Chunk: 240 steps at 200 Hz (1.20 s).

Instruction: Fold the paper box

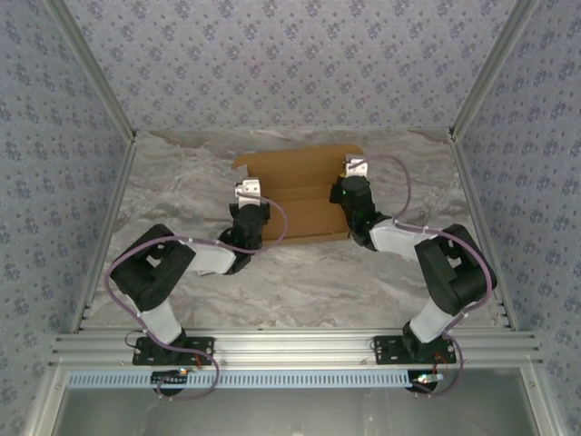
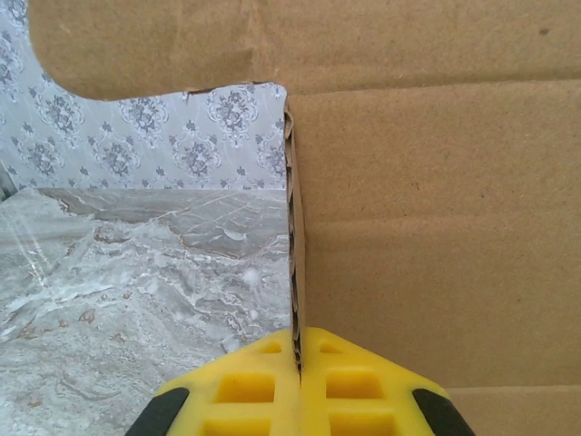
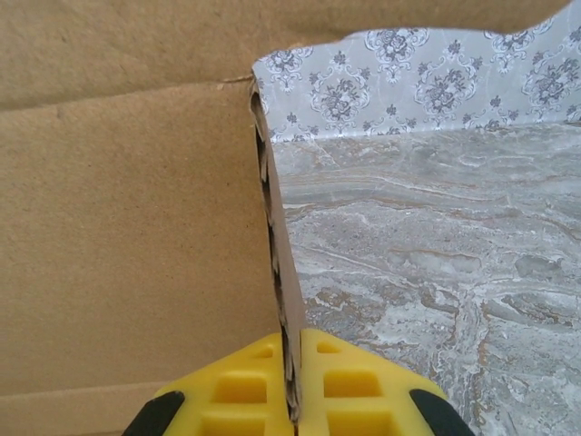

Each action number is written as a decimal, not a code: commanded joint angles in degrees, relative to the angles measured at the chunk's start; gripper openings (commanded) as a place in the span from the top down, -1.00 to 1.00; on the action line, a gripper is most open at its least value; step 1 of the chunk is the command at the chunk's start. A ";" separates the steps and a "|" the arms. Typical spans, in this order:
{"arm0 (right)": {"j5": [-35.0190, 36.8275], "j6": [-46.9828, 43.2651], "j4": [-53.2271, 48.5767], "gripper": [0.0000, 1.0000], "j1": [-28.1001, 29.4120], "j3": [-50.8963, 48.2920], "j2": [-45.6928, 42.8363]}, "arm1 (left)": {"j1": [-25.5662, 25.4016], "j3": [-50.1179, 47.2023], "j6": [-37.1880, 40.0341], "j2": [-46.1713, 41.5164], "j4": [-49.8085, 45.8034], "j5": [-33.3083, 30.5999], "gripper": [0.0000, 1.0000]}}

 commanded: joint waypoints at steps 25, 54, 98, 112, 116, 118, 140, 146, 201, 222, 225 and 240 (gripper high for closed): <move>-1.19 -0.11 5.86 0.85 3.45 -6.89 -1.64 | -2.61 -4.24 4.10 1.45 2.93 -0.73 0.93; -0.11 -0.16 9.77 0.85 4.72 -10.94 -1.96 | -3.16 -6.59 5.05 1.82 5.34 -1.44 0.92; 2.96 0.30 12.79 0.84 6.34 -15.97 -3.64 | -4.37 -9.63 6.91 2.38 9.38 -2.34 0.91; 4.09 1.21 12.79 0.83 6.73 -17.01 -4.03 | -5.20 -10.19 8.03 2.72 10.39 -2.63 0.91; 4.40 1.41 12.76 0.83 6.92 -17.27 -4.12 | -5.43 -10.37 8.30 2.90 10.78 -2.62 0.91; 4.50 1.57 12.70 0.83 6.99 -17.49 -4.06 | -5.53 -10.43 8.44 2.97 11.08 -2.67 0.91; 6.98 4.30 11.60 0.82 7.79 -18.67 -4.14 | -6.23 -11.65 9.10 3.85 12.92 -3.39 0.90; 7.65 5.16 11.36 0.82 8.02 -19.03 -4.21 | -6.31 -11.99 9.07 3.95 13.29 -3.55 0.91; 11.00 9.02 7.99 0.81 8.73 -20.06 -5.10 | -6.69 -13.87 9.32 4.05 15.45 -4.39 0.91; 11.57 9.01 6.27 0.81 8.69 -19.44 -6.05 | -6.93 -13.61 9.88 3.66 15.54 -4.43 0.91; 11.62 9.09 6.01 0.81 8.70 -19.37 -6.26 | -6.86 -13.53 10.02 3.62 15.54 -4.53 0.91; 12.08 9.42 4.26 0.79 8.69 -19.18 -7.32 | -7.12 -13.48 10.54 3.52 15.54 -5.06 0.91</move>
